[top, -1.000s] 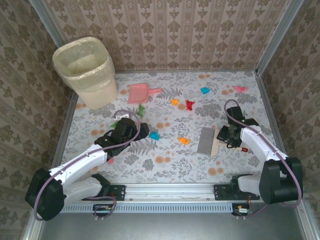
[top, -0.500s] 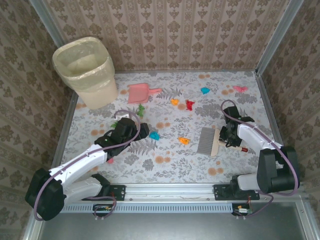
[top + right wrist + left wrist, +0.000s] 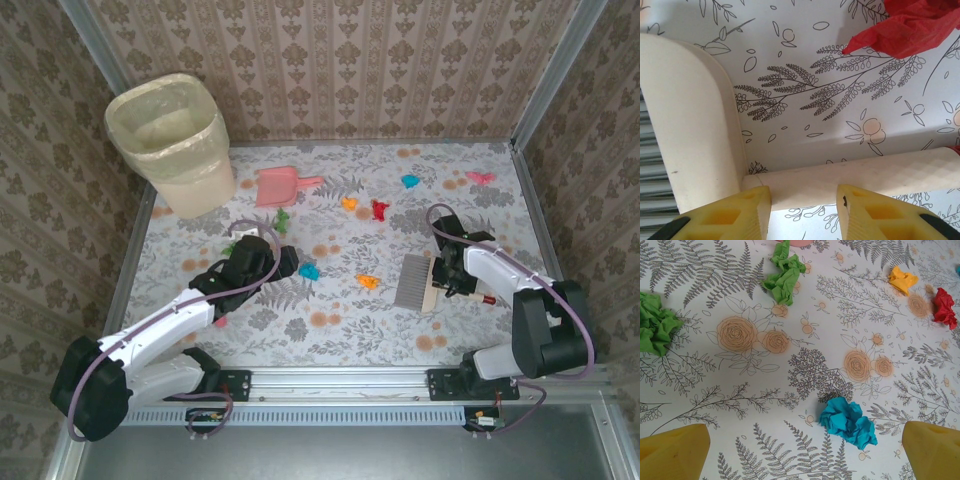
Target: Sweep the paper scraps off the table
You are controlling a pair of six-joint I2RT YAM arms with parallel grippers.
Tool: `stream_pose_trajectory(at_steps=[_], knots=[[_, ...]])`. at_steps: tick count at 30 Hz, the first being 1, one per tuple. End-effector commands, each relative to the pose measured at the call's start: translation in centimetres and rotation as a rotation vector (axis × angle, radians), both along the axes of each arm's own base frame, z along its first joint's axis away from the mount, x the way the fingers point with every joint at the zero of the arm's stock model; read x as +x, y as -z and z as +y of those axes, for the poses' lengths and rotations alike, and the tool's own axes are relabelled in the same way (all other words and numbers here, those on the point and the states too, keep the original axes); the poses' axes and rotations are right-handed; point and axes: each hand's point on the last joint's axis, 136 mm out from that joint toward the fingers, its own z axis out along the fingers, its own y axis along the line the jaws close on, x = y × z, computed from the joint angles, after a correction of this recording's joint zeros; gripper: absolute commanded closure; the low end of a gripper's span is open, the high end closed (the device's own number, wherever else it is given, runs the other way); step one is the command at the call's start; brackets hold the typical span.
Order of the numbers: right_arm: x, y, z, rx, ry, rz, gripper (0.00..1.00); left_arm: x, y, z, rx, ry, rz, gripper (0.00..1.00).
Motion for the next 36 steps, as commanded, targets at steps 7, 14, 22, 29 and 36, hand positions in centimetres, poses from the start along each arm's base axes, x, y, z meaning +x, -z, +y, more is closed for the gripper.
stream_pose_trajectory(at_steps=[7, 14, 22, 29, 36], knots=[[-1.3, -0.7, 0.2, 0.002, 0.007, -0.003, 0.71, -0.1, -0.5, -0.4, -0.014, 0.01, 0.004, 0.0], [-2.5, -1.3, 1.6, 0.055, 0.001, -0.027, 0.78, 0.0, -0.5, -0.4, -0.014, 0.009, 0.004, 0.0], [-4.2, 0.2, 2.3, 0.099, 0.044, -0.012, 0.89, -0.1, -0.4, -0.4, -0.014, 0.008, 0.007, 0.0], [-3.8, 1.6, 2.8, 0.11, 0.057, 0.012, 0.96, -0.1, -0.5, -0.3, -0.012, 0.006, 0.006, 0.0], [-1.3, 2.5, 4.2, 0.149, 0.058, -0.004, 0.96, 0.0, -0.6, -0.2, -0.006, 0.001, 0.005, 0.0]])
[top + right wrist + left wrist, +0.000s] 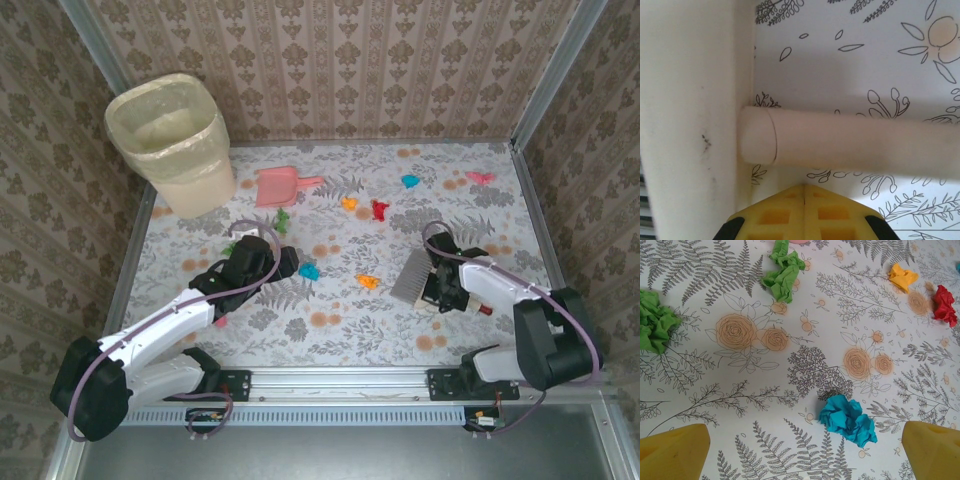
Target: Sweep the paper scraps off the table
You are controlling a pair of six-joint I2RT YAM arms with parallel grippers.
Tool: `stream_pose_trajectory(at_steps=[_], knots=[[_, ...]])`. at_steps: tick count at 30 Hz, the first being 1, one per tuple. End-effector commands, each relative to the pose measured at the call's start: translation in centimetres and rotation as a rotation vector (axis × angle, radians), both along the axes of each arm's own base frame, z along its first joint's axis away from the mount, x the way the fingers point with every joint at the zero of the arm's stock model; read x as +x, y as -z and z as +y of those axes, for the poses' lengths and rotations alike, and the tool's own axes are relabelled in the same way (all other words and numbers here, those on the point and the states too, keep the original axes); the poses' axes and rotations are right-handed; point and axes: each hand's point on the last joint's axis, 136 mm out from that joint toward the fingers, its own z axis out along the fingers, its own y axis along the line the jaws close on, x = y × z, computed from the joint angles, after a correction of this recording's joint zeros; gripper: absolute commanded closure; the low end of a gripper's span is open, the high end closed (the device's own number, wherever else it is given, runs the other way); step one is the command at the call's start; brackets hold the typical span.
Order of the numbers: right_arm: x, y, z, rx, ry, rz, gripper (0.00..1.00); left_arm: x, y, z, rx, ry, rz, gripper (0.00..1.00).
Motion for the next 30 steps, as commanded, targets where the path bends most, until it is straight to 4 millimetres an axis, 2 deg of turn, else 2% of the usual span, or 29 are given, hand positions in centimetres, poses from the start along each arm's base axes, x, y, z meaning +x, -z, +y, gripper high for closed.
stream_pose_trajectory(at_steps=[1, 12, 17, 30], knots=[[2.3, 0.1, 1.1, 0.032, 0.013, -0.04, 0.95, 0.2, -0.7, -0.1, -0.004, -0.006, -0.006, 0.0], [6.7, -0.2, 1.8, 0.009, -0.031, -0.064, 0.93, 0.2, -0.8, 0.2, 0.009, -0.015, -0.009, 0.0], [8.8, -0.1, 2.7, 0.038, -0.032, -0.075, 0.93, 0.2, -0.8, 0.2, 0.014, -0.016, -0.011, 0.0], [12.4, -2.3, 3.7, 0.067, -0.025, -0.169, 0.94, 0.3, -0.8, 0.2, 0.017, -0.015, -0.011, 0.0]])
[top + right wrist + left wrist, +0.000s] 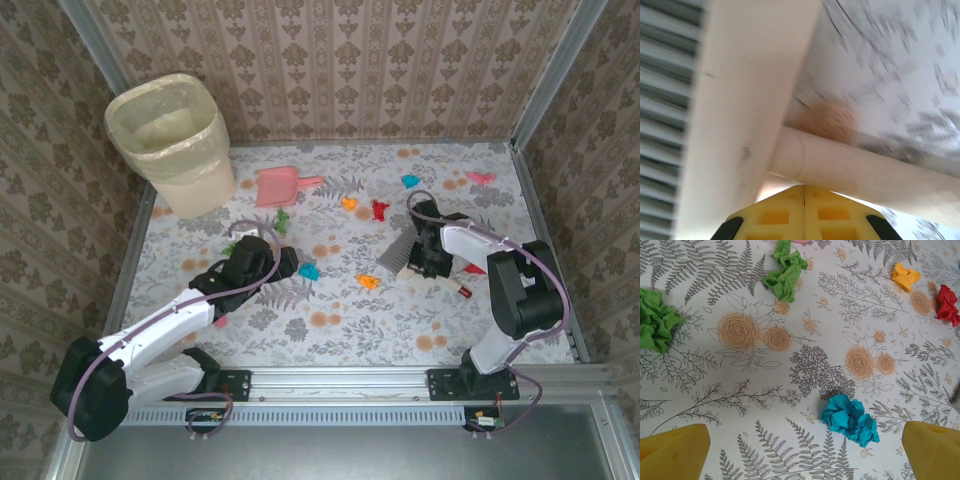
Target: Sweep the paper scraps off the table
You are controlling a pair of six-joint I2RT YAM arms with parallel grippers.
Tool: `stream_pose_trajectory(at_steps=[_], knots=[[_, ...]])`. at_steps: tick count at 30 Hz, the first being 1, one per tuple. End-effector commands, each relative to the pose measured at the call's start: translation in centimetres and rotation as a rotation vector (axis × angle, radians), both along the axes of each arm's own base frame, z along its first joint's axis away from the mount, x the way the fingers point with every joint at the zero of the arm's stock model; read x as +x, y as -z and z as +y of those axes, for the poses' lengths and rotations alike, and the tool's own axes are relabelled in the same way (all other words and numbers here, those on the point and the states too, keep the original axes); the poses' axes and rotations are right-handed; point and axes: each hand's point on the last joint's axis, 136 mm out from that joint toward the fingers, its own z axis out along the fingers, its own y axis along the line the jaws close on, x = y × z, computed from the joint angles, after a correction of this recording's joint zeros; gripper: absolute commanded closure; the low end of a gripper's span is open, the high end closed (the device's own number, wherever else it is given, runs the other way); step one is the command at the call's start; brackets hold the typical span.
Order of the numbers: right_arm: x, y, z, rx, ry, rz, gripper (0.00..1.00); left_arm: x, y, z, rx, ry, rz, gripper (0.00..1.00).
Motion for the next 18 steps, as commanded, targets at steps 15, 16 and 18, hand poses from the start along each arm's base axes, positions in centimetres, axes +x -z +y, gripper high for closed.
stream_pose_trajectory(at_steps=[15, 16, 18], knots=[[4.5, -4.8, -0.6, 0.028, -0.159, -0.134, 0.81, 0.3, -0.5, -0.5, 0.015, 0.016, 0.001, 0.0], [4.1, -4.7, -1.3, -0.011, -0.18, -0.118, 0.75, 0.3, -0.6, -0.5, 0.017, 0.018, 0.0, 0.0], [3.4, -4.4, -2.1, -0.065, -0.207, -0.085, 0.65, 0.3, -0.6, -0.5, 0.018, 0.021, -0.002, 0.0]])
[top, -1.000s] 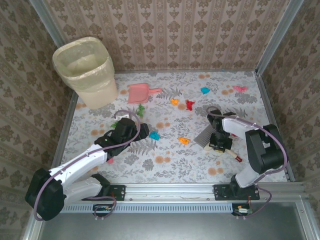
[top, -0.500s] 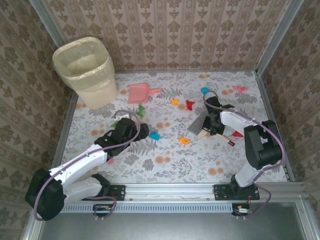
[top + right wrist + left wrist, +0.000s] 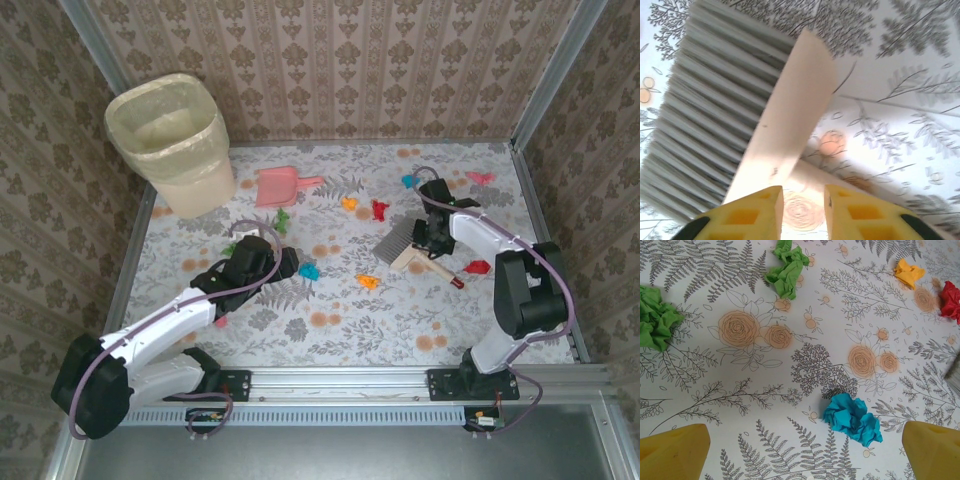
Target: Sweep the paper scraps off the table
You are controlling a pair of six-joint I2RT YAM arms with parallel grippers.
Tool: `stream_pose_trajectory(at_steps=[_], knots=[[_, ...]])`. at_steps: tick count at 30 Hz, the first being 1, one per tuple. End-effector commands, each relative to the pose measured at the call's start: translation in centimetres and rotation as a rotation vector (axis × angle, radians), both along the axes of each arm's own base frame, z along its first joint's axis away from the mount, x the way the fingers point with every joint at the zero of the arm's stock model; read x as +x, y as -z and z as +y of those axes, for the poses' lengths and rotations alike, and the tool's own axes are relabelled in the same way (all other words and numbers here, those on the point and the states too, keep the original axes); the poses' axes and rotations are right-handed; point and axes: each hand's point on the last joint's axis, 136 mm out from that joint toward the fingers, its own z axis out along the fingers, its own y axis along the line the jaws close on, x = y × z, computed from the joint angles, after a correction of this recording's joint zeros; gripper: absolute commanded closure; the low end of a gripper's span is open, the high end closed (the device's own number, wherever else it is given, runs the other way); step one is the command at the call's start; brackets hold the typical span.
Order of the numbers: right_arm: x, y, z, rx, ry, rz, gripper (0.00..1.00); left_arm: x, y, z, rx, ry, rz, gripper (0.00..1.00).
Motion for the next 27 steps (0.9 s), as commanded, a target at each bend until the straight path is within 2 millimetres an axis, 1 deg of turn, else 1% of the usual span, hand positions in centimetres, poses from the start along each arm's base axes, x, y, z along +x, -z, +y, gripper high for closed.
stream_pose_trajectory(at_steps=[1, 4, 8, 14, 17, 27], knots=[[-1.7, -0.4, -1.7, -0.116, -0.09, 0.062, 0.6, 0.3, -1.0, -0.5, 0.009, 0.021, -0.013, 0.0], [-2.7, 0.3, -2.0, -0.142, -0.122, 0.107, 0.55, 0.3, -1.1, -0.4, 0.012, 0.023, -0.018, 0.0], [-3.4, 1.2, -2.2, -0.161, -0.17, 0.145, 0.55, 0.3, -1.1, -0.3, 0.012, 0.019, -0.022, 0.0], [-2.6, 2.1, -1.2, -0.159, -0.241, 0.127, 0.56, 0.3, -1.4, -0.2, 0.006, 0.017, -0.039, 0.0], [-2.3, 2.7, -0.9, -0.163, -0.272, 0.109, 0.54, 0.3, -1.5, -0.2, 0.005, 0.02, -0.041, 0.0], [-2.2, 4.5, -0.6, -0.17, -0.318, 0.123, 0.53, 0.3, -1.6, -0.2, 0.002, 0.022, -0.046, 0.0]])
